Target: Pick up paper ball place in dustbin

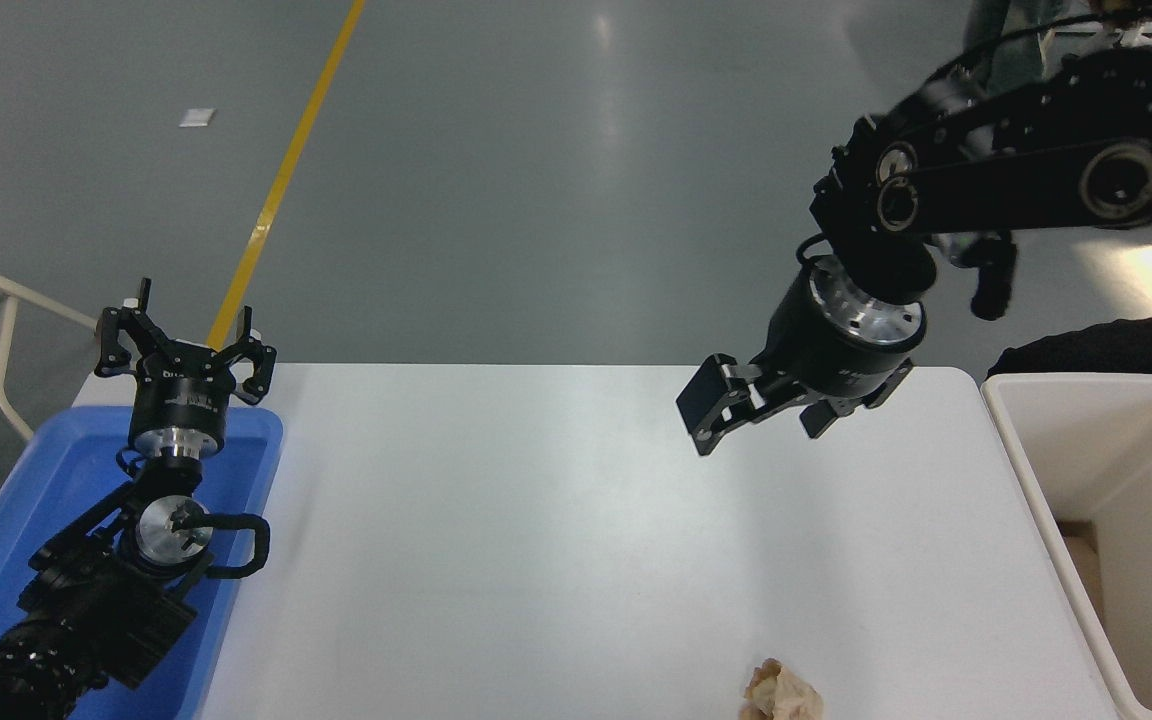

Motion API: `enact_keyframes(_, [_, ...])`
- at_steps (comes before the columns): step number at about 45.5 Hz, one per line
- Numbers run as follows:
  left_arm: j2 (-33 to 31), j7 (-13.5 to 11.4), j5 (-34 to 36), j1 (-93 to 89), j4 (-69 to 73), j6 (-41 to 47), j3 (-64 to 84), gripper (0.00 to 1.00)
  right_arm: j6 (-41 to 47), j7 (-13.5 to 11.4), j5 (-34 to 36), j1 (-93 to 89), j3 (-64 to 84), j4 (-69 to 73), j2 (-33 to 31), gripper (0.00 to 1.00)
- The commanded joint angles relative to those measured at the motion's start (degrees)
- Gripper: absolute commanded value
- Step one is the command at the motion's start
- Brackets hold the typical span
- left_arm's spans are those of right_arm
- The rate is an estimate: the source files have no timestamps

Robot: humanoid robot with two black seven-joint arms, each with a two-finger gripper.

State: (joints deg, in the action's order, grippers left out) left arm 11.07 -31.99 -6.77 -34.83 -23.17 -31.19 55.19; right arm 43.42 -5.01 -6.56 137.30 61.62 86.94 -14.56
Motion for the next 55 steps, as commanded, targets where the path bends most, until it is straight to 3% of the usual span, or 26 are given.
enact_keyframes(1, [0.0,0.0,0.0,0.0,0.1,0.0,0.0,0.99,1.6,0.1,-0.1,8.2,4.8,2.9,-2.7,1.0])
enact_keyframes(13, [0.0,0.0,0.0,0.0,0.1,0.0,-0.1,0.99,1.6,-0.2,-0.4,8.4,5.0,3.3,-3.7,1.0])
enact_keyframes(23, [-0.1,-0.1,0.0,-0.1,0.1,0.0,0.0,0.99,1.6,-0.1,-6.3,4.4,5.3,6.3,-5.7,1.0])
enact_keyframes(33, [-0.1,-0.1,0.0,0.0,0.1,0.0,0.0,0.99,1.1,0.2,-6.6,-2.6,6.3,11.4,-5.8,1.0])
enact_keyframes(55, [0.0,-0.1,0.1,-0.1,0.0,0.0,0.0,0.99,-24.2,0.0,-6.4,-35.2,-1.8,5.6,-3.1,1.0])
